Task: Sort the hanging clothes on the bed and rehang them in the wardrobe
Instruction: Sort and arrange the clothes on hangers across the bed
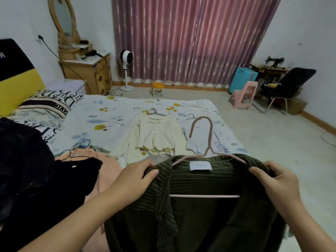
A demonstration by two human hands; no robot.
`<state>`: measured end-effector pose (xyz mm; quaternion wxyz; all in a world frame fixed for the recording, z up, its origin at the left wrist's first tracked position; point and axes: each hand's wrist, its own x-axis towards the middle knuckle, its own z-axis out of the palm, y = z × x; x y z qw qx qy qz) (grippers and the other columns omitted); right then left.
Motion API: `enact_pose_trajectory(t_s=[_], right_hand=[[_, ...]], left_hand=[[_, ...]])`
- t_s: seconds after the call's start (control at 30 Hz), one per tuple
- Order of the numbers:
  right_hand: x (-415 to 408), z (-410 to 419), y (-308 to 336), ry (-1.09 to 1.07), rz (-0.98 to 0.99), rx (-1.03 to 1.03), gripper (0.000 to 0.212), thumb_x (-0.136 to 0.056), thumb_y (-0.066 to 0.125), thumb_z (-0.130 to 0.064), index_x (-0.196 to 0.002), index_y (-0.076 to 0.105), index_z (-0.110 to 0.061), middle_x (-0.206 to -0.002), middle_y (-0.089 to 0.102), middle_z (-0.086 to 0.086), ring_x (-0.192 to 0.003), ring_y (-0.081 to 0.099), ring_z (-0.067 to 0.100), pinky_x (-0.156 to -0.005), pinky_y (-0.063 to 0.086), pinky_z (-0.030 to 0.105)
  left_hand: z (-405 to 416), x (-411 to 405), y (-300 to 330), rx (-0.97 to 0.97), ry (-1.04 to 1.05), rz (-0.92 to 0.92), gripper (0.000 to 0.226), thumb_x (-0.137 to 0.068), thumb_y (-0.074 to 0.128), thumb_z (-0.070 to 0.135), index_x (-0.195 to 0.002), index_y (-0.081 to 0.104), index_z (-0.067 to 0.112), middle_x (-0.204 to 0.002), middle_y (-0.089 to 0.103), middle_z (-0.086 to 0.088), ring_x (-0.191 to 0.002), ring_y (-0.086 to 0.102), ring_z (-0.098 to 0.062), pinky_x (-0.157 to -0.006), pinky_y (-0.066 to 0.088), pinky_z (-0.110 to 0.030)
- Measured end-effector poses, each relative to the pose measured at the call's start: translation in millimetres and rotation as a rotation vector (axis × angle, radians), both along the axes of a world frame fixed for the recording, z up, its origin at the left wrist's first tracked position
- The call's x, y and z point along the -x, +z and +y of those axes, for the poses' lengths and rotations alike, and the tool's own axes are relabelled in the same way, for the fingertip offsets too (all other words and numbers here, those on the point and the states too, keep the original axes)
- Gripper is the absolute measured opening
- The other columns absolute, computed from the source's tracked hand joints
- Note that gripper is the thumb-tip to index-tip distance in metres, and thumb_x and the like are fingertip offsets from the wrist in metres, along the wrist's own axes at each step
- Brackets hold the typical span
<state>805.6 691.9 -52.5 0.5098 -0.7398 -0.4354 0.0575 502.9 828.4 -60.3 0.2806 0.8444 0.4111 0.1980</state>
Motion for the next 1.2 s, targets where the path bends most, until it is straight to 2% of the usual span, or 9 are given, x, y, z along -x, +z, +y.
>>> enact_pose_trajectory(t_s=[0.1, 0.23, 0.33, 0.43, 0.53, 0.63, 0.87, 1.03, 1.2], right_hand=[[-15.2, 55.5, -14.0, 0.010, 0.016, 0.061, 0.021, -0.077, 0.074, -0.010, -0.064, 0.059, -0.002, -0.057, 0.057, 0.011, -0.053, 0.044, 0.009, -0.051, 0.034, 0.024], [-29.7, 125.9, -30.7, 0.004, 0.060, 0.125, 0.034, -0.077, 0.074, -0.014, -0.053, 0.049, -0.014, -0.047, 0.050, -0.009, -0.048, 0.042, 0.007, -0.047, 0.030, 0.019], [-39.2, 174.9, -39.4, -0.004, 0.017, 0.168, 0.040, -0.077, 0.074, -0.019, -0.051, 0.043, -0.018, -0.045, 0.043, -0.005, -0.051, 0.039, 0.014, -0.050, 0.029, 0.021], [-46.0, 218.1, -45.3, 0.014, -0.037, 0.232, 0.042, -0.079, 0.072, -0.025, -0.052, 0.041, -0.021, -0.049, 0.042, -0.003, -0.055, 0.042, 0.019, -0.056, 0.030, 0.034], [-56.3, 257.3, -60.4, 0.027, -0.068, 0.283, 0.037, -0.080, 0.071, -0.029, -0.055, 0.045, -0.021, -0.054, 0.048, -0.001, -0.061, 0.049, 0.022, -0.062, 0.035, 0.036], [-71.5, 299.2, -83.7, 0.059, -0.089, 0.338, 0.026, -0.081, 0.068, -0.032, -0.064, 0.054, -0.019, -0.062, 0.055, -0.002, -0.068, 0.053, 0.023, -0.071, 0.040, 0.038], [-110.7, 400.1, -163.1, 0.178, -0.139, 0.484, 0.020, -0.086, 0.062, -0.034, -0.073, 0.055, -0.021, -0.067, 0.054, -0.009, -0.070, 0.052, 0.017, -0.073, 0.040, 0.035], [-132.9, 461.3, -236.5, 0.243, -0.185, 0.607, 0.015, -0.090, 0.057, -0.033, -0.081, 0.052, -0.022, -0.080, 0.056, -0.006, -0.084, 0.056, 0.021, -0.079, 0.041, 0.037], [-134.9, 506.3, -318.7, 0.258, -0.288, 0.747, 0.019, -0.095, 0.048, -0.033, -0.097, 0.054, -0.014, -0.100, 0.060, 0.005, -0.097, 0.055, 0.026, -0.080, 0.040, 0.036]], left_hand=[[46.8, -11.0, -14.0, 0.010, 0.048, 0.015, 0.014, -0.094, 0.048, 0.032, -0.081, 0.049, 0.031, -0.079, 0.054, 0.013, -0.081, 0.051, -0.009, -0.064, 0.032, -0.014], [108.2, -26.9, -30.1, 0.040, 0.112, 0.021, 0.017, -0.094, 0.049, 0.031, -0.078, 0.046, 0.033, -0.082, 0.057, 0.010, -0.084, 0.053, -0.012, -0.063, 0.033, -0.019], [148.2, -38.7, -42.9, 0.043, 0.166, 0.025, 0.006, -0.094, 0.049, 0.030, -0.091, 0.051, 0.025, -0.092, 0.060, 0.004, -0.093, 0.055, -0.016, -0.069, 0.033, -0.027], [180.3, -50.5, -56.9, 0.038, 0.244, 0.017, 0.012, -0.094, 0.050, 0.028, -0.101, 0.055, 0.019, -0.097, 0.059, 0.004, -0.098, 0.055, -0.019, -0.070, 0.030, -0.026], [211.7, -63.8, -75.4, 0.053, 0.309, 0.026, 0.018, -0.094, 0.050, 0.026, -0.107, 0.056, 0.015, -0.103, 0.062, 0.000, -0.101, 0.055, -0.021, -0.071, 0.031, -0.026], [242.5, -78.8, -98.0, 0.067, 0.355, 0.023, 0.015, -0.094, 0.050, 0.025, -0.103, 0.056, 0.015, -0.099, 0.061, 0.000, -0.095, 0.055, -0.019, -0.071, 0.033, -0.027], [315.9, -116.7, -172.2, 0.089, 0.487, 0.070, 0.008, -0.093, 0.052, 0.022, -0.097, 0.055, 0.015, -0.091, 0.057, 0.003, -0.086, 0.051, -0.014, -0.069, 0.031, -0.025], [366.0, -137.8, -237.0, 0.118, 0.560, 0.161, 0.014, -0.094, 0.051, 0.022, -0.101, 0.058, 0.013, -0.096, 0.062, -0.001, -0.085, 0.049, -0.012, -0.071, 0.031, -0.025], [398.8, -145.7, -304.7, 0.144, 0.637, 0.279, 0.015, -0.095, 0.048, 0.027, -0.101, 0.059, 0.018, -0.098, 0.065, 0.001, -0.094, 0.058, -0.018, -0.086, 0.038, -0.034]])
